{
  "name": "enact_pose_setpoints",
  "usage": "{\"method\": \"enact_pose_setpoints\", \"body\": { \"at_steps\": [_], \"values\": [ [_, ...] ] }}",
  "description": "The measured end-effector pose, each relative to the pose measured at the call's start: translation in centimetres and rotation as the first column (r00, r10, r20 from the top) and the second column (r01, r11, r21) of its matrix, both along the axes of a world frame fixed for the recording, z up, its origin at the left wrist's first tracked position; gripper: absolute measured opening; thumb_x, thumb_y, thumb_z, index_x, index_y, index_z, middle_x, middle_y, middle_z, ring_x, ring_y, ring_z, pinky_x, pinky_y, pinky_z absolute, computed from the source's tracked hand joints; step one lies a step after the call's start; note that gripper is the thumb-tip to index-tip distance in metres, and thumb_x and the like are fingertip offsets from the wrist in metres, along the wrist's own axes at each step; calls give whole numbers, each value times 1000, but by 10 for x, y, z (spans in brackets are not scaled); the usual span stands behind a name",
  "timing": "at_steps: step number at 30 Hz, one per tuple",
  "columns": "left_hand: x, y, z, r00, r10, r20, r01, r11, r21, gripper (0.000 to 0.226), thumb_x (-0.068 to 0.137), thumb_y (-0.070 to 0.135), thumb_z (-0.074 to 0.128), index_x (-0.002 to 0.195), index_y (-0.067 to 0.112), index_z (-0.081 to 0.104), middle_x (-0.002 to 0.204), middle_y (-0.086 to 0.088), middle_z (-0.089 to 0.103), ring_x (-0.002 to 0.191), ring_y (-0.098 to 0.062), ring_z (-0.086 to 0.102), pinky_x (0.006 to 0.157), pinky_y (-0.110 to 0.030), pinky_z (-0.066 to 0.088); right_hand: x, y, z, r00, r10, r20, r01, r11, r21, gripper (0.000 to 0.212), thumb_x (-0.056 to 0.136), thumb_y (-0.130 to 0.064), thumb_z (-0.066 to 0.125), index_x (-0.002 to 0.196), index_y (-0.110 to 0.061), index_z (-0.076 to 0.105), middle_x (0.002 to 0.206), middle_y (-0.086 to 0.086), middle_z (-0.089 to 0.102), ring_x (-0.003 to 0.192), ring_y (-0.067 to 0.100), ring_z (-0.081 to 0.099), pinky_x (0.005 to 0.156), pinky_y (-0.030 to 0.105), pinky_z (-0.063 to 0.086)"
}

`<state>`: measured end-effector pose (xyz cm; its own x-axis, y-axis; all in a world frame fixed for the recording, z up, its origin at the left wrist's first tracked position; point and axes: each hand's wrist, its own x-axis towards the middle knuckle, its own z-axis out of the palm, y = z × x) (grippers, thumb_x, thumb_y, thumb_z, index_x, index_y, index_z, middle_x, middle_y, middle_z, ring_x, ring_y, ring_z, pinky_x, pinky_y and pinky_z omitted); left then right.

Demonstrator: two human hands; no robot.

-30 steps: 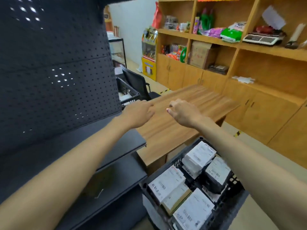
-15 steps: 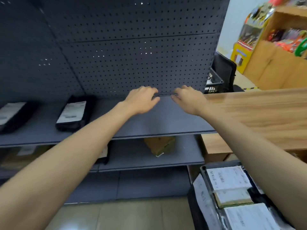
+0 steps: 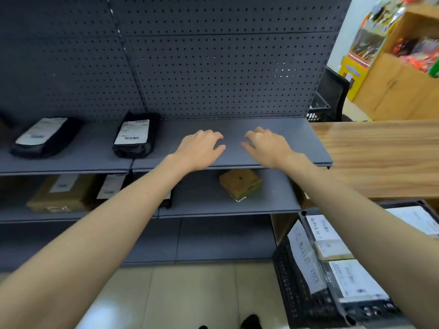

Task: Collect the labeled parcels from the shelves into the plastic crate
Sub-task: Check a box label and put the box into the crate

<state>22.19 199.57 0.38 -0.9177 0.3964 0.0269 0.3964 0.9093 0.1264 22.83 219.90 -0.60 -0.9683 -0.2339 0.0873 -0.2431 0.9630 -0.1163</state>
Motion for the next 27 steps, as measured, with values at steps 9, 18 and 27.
{"method": "enact_pose_setpoints", "body": {
  "at_steps": [9,18,27],
  "values": [
    [37,-3,-59,992,-59,109,57,998,23,45,106,41,42,145,20,50,144,-5,55,130,-29,51,98,-44,44,41,-10,-60,993,-66,94,68,998,-15,38,102,-39,40,120,-10,58,120,16,58,110,38,57,89,49,49],
    [23,0,-102,974,-12,227,5,1000,31,47,106,42,42,147,20,49,146,-4,53,134,-27,49,99,-44,44,31,-6,-106,979,-59,196,65,998,-27,38,103,-37,40,122,-11,59,123,14,58,111,35,58,91,51,50],
    [-4,23,-157,933,68,353,-77,997,12,48,105,41,44,146,18,49,143,-6,56,129,-28,53,97,-43,46,-3,17,-170,957,-24,288,37,998,-40,35,104,-35,38,118,-10,58,119,15,57,109,39,56,87,49,48]
  ]
}}
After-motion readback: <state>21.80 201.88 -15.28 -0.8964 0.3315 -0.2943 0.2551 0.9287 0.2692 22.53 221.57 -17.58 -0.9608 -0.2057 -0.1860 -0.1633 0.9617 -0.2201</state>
